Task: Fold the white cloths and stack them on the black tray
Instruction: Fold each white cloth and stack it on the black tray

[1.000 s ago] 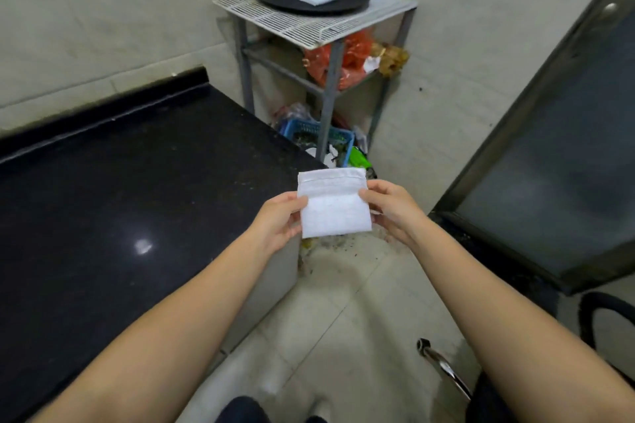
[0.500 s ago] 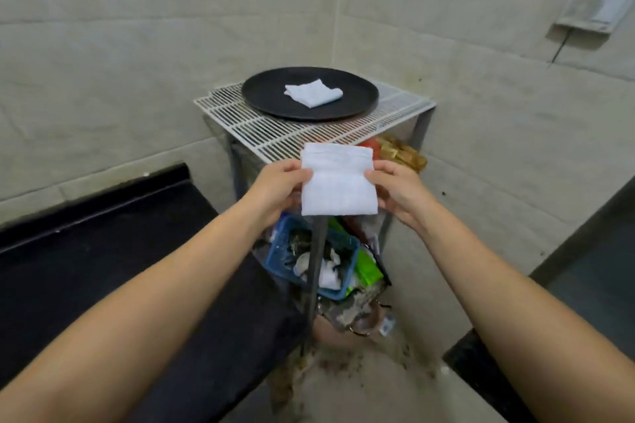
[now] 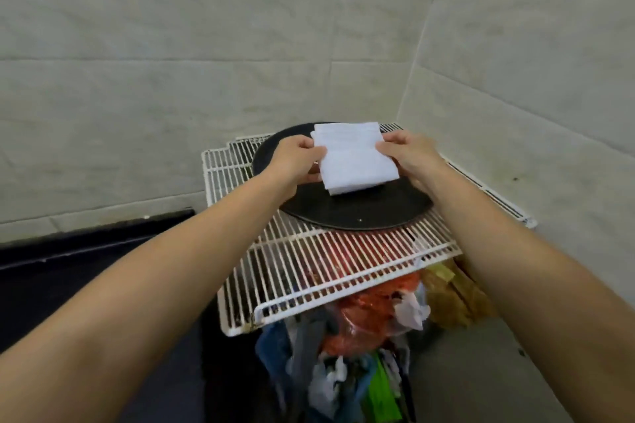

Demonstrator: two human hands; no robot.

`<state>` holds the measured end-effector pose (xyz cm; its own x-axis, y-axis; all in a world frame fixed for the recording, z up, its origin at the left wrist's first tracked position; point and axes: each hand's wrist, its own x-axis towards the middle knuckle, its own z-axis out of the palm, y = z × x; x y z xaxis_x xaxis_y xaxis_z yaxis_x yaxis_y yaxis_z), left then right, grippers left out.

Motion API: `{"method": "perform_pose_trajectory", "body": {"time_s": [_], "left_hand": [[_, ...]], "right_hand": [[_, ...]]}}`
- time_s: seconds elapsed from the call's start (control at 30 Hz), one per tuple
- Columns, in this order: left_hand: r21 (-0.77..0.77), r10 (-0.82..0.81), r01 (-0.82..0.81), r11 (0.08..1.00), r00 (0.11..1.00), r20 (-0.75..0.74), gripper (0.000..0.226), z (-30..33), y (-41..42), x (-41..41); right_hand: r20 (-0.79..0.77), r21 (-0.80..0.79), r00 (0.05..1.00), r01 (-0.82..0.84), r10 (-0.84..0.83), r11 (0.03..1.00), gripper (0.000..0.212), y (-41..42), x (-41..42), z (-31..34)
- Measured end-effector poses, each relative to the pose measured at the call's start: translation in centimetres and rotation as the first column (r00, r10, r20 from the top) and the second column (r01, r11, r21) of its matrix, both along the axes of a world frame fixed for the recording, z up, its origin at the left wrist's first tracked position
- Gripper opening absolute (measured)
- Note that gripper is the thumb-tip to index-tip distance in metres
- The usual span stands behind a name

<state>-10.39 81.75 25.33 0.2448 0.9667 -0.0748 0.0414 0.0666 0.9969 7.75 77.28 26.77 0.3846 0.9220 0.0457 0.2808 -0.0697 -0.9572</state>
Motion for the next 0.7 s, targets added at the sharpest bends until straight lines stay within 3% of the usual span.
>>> {"method": "perform_pose_trajectory", "body": {"time_s": [0.33, 0.47, 0.57, 0.7], "left_hand": [[-0.123, 0.161, -0.184, 0.975, 0.971, -0.174, 0.026, -3.4, 3.6, 4.0], [-0.097, 0.195, -0.228, 0.969, 0.943, -0.269, 0.016, -3.9, 3.3, 4.2], [-0.049, 0.220, -0.253, 0.966, 0.909, -0.354, 0.013, -3.4, 2.9, 3.8], [0.078, 0.321, -0.317, 0.945, 0.860, -0.397, 0.013, -2.4, 0.8, 0.5]], "right_hand": [[0.240, -0.258, 0.923, -0.237, 0.300, 0.937, 0.013, 8.1, 5.4, -4.1], [0.375, -0.278, 0.874, -0.211, 0.308, 0.937, 0.034, 8.3, 5.1, -4.8], [0.518, -0.310, 0.796, -0.168, 0.315, 0.936, 0.036, 7.7, 4.4, -3.8], [0.695, -0.186, 0.680, -0.142, 0.232, 0.972, 0.046, 6.2, 1.9, -2.3]]}}
